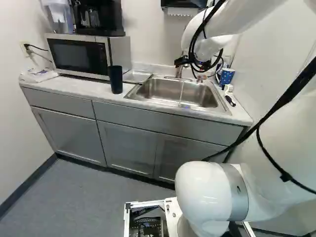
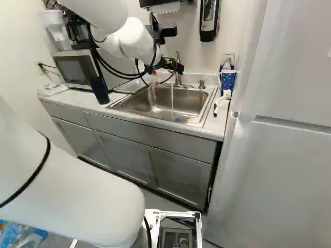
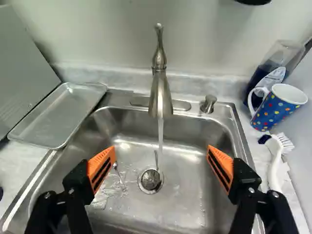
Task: Rinse the cup and place it in the tray
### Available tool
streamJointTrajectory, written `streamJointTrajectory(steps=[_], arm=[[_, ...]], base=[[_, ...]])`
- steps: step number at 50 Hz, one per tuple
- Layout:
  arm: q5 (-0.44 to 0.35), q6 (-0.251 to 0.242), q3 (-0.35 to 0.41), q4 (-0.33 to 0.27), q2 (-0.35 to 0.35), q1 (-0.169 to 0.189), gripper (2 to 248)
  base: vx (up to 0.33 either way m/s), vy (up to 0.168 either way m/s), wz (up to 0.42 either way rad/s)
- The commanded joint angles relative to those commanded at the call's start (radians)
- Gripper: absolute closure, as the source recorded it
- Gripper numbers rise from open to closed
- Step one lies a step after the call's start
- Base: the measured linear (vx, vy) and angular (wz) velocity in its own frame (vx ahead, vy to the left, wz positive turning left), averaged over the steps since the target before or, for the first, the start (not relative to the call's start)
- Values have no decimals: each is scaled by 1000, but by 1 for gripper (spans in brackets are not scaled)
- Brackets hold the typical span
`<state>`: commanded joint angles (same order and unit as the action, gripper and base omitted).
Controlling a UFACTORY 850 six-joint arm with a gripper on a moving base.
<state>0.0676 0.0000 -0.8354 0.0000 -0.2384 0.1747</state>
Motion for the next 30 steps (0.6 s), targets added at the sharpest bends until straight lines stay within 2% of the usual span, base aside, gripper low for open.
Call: streamJointTrajectory(steps=[30], arm=[[225,0,0,0,0,0,3]], base=[[0,0,0]])
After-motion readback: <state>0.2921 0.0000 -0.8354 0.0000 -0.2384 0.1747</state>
